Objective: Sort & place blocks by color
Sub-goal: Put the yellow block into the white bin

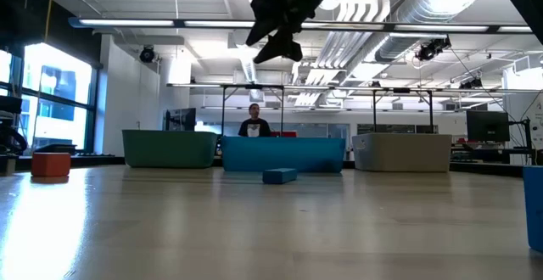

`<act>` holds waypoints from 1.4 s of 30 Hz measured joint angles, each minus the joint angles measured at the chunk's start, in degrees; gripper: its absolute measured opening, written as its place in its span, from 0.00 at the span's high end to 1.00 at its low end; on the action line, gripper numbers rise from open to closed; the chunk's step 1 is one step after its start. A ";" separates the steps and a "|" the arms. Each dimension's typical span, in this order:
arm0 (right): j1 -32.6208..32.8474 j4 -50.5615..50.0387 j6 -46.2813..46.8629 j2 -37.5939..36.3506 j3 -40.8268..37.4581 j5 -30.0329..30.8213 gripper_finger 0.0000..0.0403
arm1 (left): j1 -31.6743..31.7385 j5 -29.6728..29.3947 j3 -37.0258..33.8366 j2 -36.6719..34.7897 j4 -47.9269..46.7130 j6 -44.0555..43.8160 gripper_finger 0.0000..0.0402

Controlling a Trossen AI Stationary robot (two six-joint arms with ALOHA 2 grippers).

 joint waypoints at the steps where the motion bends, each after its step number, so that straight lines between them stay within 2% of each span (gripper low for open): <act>1: 0.00 -0.30 -0.35 0.00 0.00 -0.22 0.50 | 1.25 -0.40 0.00 -1.01 -0.87 1.76 0.74; 6: 0.00 -3.08 -4.43 0.04 -0.04 -1.13 0.50 | 8.16 -3.33 0.00 -6.72 -3.02 10.68 0.74; 11: 0.24 -3.82 -7.69 0.04 -0.04 1.74 0.50 | 16.06 -5.05 -0.02 -12.10 -4.50 18.75 0.74; 16: 0.63 -3.06 -8.98 0.04 -0.04 1.97 0.50 | 24.20 -5.48 0.00 -16.12 -5.04 27.78 0.74; 20: 0.68 -2.43 -10.22 0.04 -0.04 1.79 0.49 | 30.81 -5.60 0.00 -18.28 -5.15 35.03 0.74; 29: 0.63 1.96 -10.45 0.04 -0.04 1.55 0.40 | 44.07 -4.06 0.04 -20.11 -3.59 48.61 0.74; 32: 0.81 4.80 -12.90 0.04 -0.04 1.18 0.40 | 48.07 -2.83 -0.02 -19.93 -3.07 51.67 0.74; 39: 3.35 8.43 -26.91 0.04 -0.04 1.03 0.40 | 56.84 0.75 0.00 -19.94 0.26 52.98 0.74; 42: 4.47 9.49 -30.18 0.05 -0.04 1.85 0.40 | 59.79 1.93 0.00 -19.95 2.26 54.11 0.74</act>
